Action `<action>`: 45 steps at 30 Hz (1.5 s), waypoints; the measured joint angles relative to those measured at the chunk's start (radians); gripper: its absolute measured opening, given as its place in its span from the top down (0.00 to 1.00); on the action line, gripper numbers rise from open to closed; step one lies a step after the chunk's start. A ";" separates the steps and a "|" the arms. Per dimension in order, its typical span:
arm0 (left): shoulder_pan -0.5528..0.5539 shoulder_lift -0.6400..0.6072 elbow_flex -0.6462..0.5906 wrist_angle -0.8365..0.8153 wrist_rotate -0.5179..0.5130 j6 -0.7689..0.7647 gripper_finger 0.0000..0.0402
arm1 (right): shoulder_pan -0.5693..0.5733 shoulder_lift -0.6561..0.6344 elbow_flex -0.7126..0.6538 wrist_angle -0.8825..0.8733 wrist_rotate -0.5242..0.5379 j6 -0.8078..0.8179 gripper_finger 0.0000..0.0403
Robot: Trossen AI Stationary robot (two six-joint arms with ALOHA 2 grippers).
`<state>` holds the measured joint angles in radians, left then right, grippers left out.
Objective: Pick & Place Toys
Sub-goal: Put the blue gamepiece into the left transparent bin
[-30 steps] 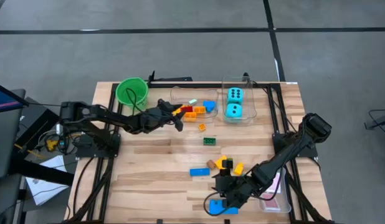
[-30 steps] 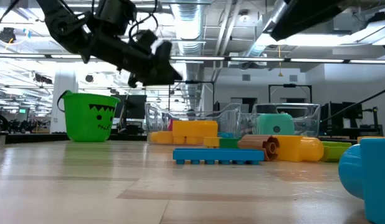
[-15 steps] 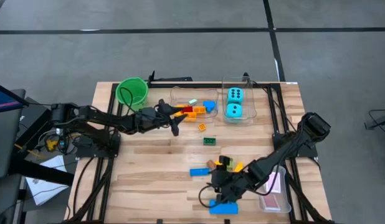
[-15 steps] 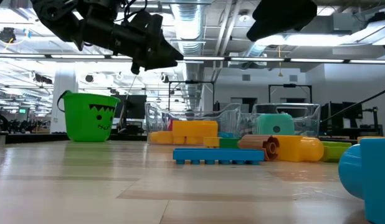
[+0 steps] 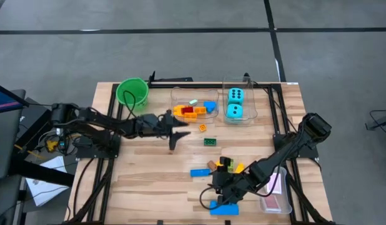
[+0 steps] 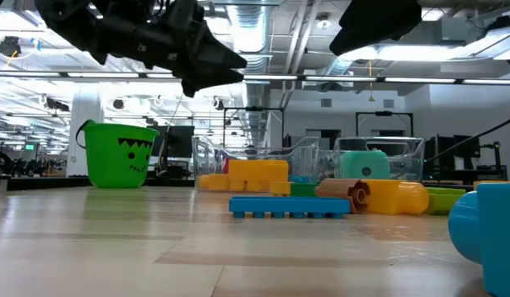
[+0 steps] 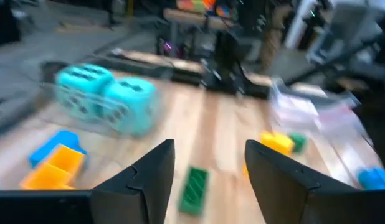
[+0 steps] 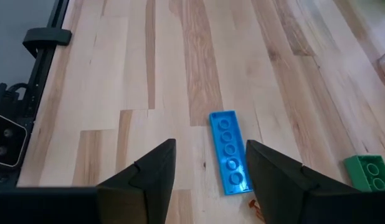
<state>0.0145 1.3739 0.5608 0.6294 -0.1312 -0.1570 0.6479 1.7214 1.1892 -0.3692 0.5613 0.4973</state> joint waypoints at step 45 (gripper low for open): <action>-0.403 0.592 0.083 0.390 -0.161 -0.003 0.20 | 0.066 0.000 0.000 -0.119 -0.011 0.080 0.54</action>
<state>-0.3885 1.9660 0.6437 1.0196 -0.2923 -0.1599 0.7139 1.7214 1.1889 -0.4882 0.5507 0.5770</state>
